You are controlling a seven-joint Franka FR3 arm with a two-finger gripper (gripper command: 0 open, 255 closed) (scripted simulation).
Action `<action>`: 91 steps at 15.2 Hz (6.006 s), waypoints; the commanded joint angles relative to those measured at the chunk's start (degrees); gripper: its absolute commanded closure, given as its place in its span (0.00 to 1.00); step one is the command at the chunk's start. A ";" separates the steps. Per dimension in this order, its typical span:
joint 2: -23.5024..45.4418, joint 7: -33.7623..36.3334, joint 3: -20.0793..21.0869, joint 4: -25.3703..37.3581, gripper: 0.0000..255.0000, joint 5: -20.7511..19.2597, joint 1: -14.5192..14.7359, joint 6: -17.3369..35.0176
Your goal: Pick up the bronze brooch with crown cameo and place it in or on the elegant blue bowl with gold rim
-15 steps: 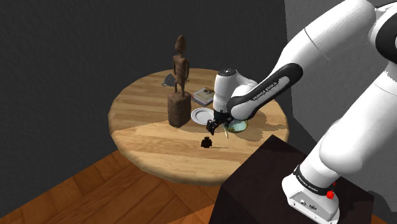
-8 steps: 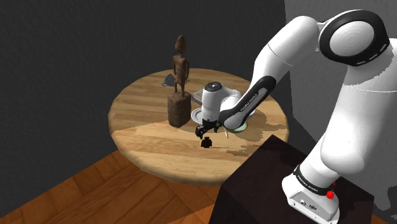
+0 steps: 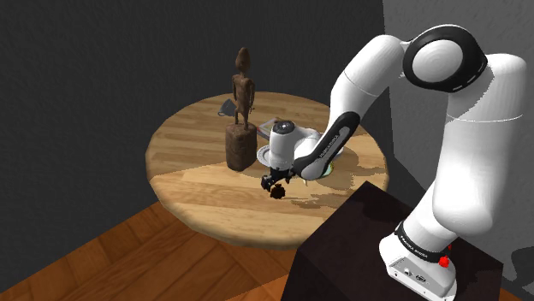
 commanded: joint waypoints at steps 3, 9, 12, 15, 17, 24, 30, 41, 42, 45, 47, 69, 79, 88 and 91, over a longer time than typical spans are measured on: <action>0.58 0.44 -0.38 0.13 0.00 -0.53 0.22 0.46; 0.57 0.43 -0.37 0.13 1.00 -0.52 0.21 0.45; 0.63 0.54 -0.40 0.14 1.00 -0.58 0.29 0.49; 0.65 0.53 -0.38 0.19 1.00 -0.56 0.29 0.46; 0.58 0.44 -0.38 0.13 1.00 -0.53 0.22 0.46; -5.18 -4.08 2.80 -1.37 1.00 4.51 -2.02 -3.49; -9.95 -7.98 4.92 -2.08 1.00 9.05 -3.32 -7.08; -18.01 -14.40 7.02 -1.91 1.00 16.56 -4.20 -14.33; -18.68 -14.90 7.11 -1.80 1.00 17.14 -4.21 -15.03; -20.63 -16.33 7.30 -1.38 1.00 18.76 -4.19 -17.17; -19.99 -15.97 7.18 -1.54 0.00 18.21 -4.26 -16.39; 5.56 7.53 4.04 20.16 1.00 1.38 3.14 -41.55; 4.53 1.35 4.80 16.55 0.00 0.72 0.46 -34.76; 12.08 -39.59 12.44 8.23 0.00 1.24 -18.46 -4.50; 14.30 -38.46 10.87 9.03 0.00 -0.29 -17.35 -3.01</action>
